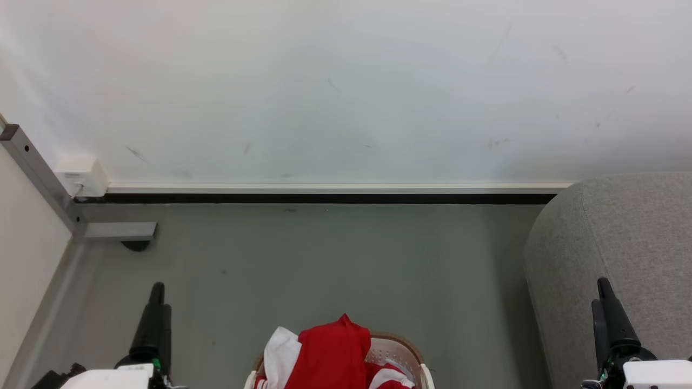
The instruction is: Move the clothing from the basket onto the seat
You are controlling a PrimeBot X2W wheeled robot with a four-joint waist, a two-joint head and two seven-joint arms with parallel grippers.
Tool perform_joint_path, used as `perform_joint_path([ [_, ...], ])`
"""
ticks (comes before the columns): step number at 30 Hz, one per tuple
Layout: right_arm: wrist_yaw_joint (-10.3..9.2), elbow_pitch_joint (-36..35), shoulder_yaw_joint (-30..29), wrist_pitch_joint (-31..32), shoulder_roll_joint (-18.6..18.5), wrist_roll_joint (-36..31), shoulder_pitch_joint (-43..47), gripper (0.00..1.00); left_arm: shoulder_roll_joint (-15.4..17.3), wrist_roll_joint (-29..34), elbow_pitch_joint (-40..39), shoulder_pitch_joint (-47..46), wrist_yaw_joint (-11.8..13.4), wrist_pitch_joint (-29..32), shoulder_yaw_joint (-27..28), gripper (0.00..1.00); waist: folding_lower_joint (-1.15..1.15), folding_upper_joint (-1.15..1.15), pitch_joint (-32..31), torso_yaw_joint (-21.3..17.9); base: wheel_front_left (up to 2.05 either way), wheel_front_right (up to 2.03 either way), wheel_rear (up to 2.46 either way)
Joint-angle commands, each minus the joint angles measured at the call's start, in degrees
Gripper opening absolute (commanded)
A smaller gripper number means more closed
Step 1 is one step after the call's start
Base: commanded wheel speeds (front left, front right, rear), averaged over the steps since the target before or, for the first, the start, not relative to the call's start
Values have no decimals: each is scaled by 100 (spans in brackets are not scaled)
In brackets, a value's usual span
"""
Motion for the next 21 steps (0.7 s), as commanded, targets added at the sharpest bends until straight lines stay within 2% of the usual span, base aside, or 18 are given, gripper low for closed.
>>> perform_joint_path([
  [1,-2,-161,56,-60,-68,-175,-151,100,41,254,-174,-51,-2,-63,14,100,0,0,1,-4,0,0,0],
  [21,-4,-331,332,-514,-74,-2073,-169,100,54,2683,-634,89,52,-515,-41,100,0,0,9,-47,0,0,0],
])
